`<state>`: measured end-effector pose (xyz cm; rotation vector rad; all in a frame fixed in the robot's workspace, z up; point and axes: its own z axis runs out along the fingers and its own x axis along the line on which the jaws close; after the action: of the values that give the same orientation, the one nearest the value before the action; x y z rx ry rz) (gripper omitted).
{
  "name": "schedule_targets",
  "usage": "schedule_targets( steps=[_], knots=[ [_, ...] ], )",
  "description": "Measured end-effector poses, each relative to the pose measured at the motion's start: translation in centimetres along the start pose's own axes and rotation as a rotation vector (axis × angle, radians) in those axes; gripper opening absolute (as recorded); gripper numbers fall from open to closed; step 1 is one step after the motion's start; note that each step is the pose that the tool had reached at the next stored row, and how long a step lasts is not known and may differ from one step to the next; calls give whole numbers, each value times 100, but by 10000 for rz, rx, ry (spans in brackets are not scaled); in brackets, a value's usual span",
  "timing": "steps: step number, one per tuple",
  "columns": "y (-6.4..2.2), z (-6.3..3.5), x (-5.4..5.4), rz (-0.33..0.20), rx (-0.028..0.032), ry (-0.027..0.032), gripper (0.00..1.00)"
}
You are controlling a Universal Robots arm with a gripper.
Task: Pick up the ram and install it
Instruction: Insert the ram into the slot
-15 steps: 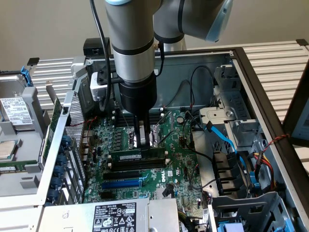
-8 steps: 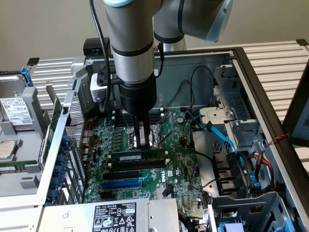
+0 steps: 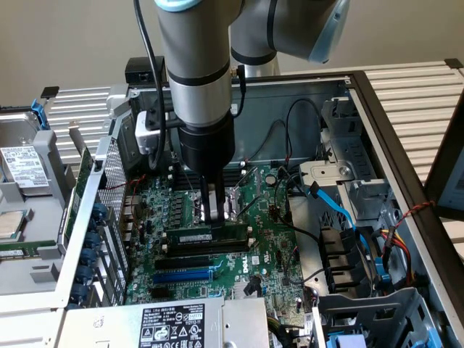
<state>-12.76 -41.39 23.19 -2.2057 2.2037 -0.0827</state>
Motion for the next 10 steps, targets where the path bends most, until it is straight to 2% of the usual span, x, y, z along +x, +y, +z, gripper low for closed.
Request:
schedule_targets(
  steps=[10],
  knots=[
    [10,30,-6,23,0,25,13]
  ],
)
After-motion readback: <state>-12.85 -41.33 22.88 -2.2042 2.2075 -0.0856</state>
